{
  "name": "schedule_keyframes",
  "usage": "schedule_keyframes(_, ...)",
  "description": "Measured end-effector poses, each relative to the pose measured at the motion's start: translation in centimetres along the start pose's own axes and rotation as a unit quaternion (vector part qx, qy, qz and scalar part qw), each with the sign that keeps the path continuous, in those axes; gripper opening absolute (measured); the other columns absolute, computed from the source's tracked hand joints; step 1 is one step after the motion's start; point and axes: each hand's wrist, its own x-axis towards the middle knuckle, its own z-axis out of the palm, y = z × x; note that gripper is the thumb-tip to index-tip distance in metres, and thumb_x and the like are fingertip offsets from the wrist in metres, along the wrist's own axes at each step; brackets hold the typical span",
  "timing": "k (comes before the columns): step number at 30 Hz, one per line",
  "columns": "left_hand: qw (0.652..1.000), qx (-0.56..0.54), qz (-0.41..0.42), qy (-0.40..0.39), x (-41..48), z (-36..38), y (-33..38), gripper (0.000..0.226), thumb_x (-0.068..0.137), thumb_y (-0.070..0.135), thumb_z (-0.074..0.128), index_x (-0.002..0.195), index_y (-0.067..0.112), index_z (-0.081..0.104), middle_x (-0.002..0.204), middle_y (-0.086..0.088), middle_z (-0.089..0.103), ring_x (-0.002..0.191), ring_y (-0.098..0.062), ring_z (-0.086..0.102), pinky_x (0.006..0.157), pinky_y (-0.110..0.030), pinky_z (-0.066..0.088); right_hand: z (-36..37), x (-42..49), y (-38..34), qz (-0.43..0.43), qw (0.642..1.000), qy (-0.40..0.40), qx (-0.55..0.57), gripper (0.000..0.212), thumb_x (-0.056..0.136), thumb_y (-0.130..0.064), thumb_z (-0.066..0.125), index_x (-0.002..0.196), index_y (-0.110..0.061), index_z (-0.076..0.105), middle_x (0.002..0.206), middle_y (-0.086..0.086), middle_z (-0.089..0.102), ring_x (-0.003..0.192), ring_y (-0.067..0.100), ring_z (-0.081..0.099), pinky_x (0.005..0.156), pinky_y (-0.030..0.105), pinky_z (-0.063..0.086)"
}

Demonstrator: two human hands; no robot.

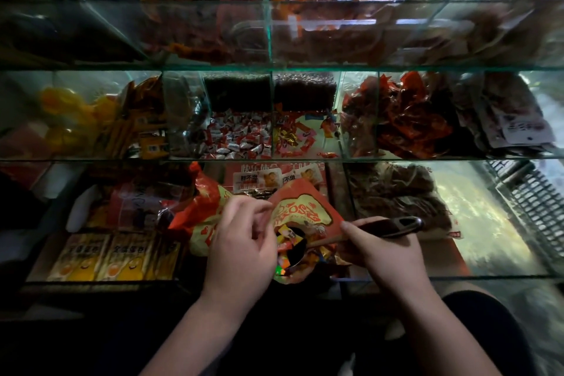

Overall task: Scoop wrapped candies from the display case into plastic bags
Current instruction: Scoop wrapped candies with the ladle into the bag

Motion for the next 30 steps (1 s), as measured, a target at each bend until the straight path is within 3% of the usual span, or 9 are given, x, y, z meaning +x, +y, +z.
schedule_keyframes(2, 0.996, -0.022, -0.04, -0.081, 0.9, 1.1, 0.7, 0.025, 0.09, 0.017, 0.071, 0.108, 0.033, 0.064, 0.106, 0.027, 0.053, 0.103, 0.002, 0.057, 0.082, -0.013, 0.052, -0.2, 0.1, -0.1, 0.015, 1.0, -0.023, 0.008, 0.007, 0.08, -0.017, 0.086, 0.08, -0.021, 0.079, 0.079, 0.012, 0.079, 0.077, 0.029, 0.079, 0.073, 0.043, 0.065)
schedule_keyframes(5, 0.971, 0.068, -0.133, -0.185, 1.6, 3.0, 0.1, 0.043, 0.092, 0.033, 0.069, 0.134, 0.031, 0.057, 0.123, 0.02, 0.05, 0.123, -0.007, 0.052, 0.105, -0.03, 0.049, -0.5, -0.1, 0.0, 0.002, 1.0, -0.004, 0.006, 0.007, 0.081, -0.02, 0.084, 0.078, -0.025, 0.079, 0.075, 0.007, 0.079, 0.073, 0.022, 0.079, 0.066, 0.034, 0.064)
schedule_keyframes(7, 0.957, 0.12, -0.169, -0.201, 1.5, 3.7, -0.4, 0.054, 0.093, 0.037, 0.067, 0.143, 0.025, 0.049, 0.135, 0.009, 0.05, 0.13, -0.014, 0.048, 0.109, -0.032, 0.042, -0.8, -0.3, -0.1, -0.016, 1.0, 0.026, 0.0, 0.007, 0.081, -0.024, 0.082, 0.077, -0.028, 0.078, 0.072, 0.003, 0.078, 0.071, 0.019, 0.078, 0.061, 0.029, 0.063)
schedule_keyframes(10, 0.946, 0.147, -0.191, -0.215, 1.2, 4.3, -1.2, 0.063, 0.094, 0.044, 0.061, 0.149, 0.022, 0.04, 0.145, 0.002, 0.045, 0.136, -0.021, 0.043, 0.109, -0.036, 0.04, -1.2, -0.9, -0.4, -0.032, 0.999, 0.034, 0.021, 0.006, 0.081, -0.025, 0.081, 0.077, -0.023, 0.076, 0.076, 0.008, 0.078, 0.075, 0.026, 0.078, 0.072, 0.042, 0.064)
schedule_keyframes(13, 0.931, 0.154, -0.189, -0.27, 1.3, 4.9, -1.6, 0.077, 0.093, 0.057, 0.056, 0.155, 0.022, 0.028, 0.157, -0.001, 0.033, 0.145, -0.023, 0.032, 0.116, -0.042, 0.032, -1.5, -1.5, -1.3, -0.054, 0.996, 0.034, 0.067, 0.011, 0.085, -0.023, 0.076, 0.074, -0.024, 0.074, 0.073, 0.011, 0.078, 0.07, 0.029, 0.078, 0.057, 0.031, 0.061)
schedule_keyframes(15, 0.923, 0.16, -0.185, -0.297, 1.5, 5.3, -1.8, 0.084, 0.092, 0.064, 0.052, 0.158, 0.025, 0.018, 0.163, 0.001, 0.021, 0.151, -0.023, 0.019, 0.121, -0.047, 0.026, -1.6, -1.7, -1.8, -0.061, 0.995, 0.03, 0.07, 0.008, 0.079, -0.036, 0.073, 0.08, -0.029, 0.076, 0.076, 0.01, 0.078, 0.073, 0.03, 0.078, 0.061, 0.034, 0.063)
schedule_keyframes(18, 0.947, 0.126, -0.158, -0.251, 1.4, 5.5, -2.0, 0.078, 0.094, 0.067, 0.046, 0.157, 0.03, 0.02, 0.163, 0.008, 0.02, 0.151, -0.016, 0.016, 0.122, -0.045, 0.024, -1.8, -1.5, -1.9, -0.055, 0.998, 0.016, 0.032, 0.038, 0.066, -0.065, 0.063, 0.093, -0.041, 0.073, 0.081, 0.003, 0.079, 0.083, 0.024, 0.078, 0.085, 0.048, 0.06)
schedule_keyframes(20, 0.966, 0.106, -0.141, -0.191, 1.0, 5.5, -2.1, 0.07, 0.096, 0.065, 0.042, 0.156, 0.031, 0.027, 0.16, 0.011, 0.028, 0.148, -0.012, 0.02, 0.121, -0.043, 0.026, -1.9, -1.6, -1.9, -0.047, 0.998, 0.001, 0.037, 0.041, 0.065, -0.071, 0.06, 0.096, -0.046, 0.07, 0.078, 0.0, 0.079, 0.081, 0.022, 0.078, 0.084, 0.046, 0.058)
schedule_keyframes(30, 0.993, 0.048, -0.072, -0.079, 1.7, 4.7, 0.2, 0.061, 0.099, 0.058, 0.044, 0.155, 0.036, 0.031, 0.161, 0.016, 0.026, 0.15, -0.006, 0.014, 0.123, -0.034, 0.013, -3.4, -3.3, -4.4, -0.13, 0.975, 0.011, 0.182, 0.018, 0.061, -0.041, 0.076, 0.073, -0.028, 0.078, 0.068, 0.008, 0.076, 0.065, 0.034, 0.077, 0.057, 0.031, 0.061)
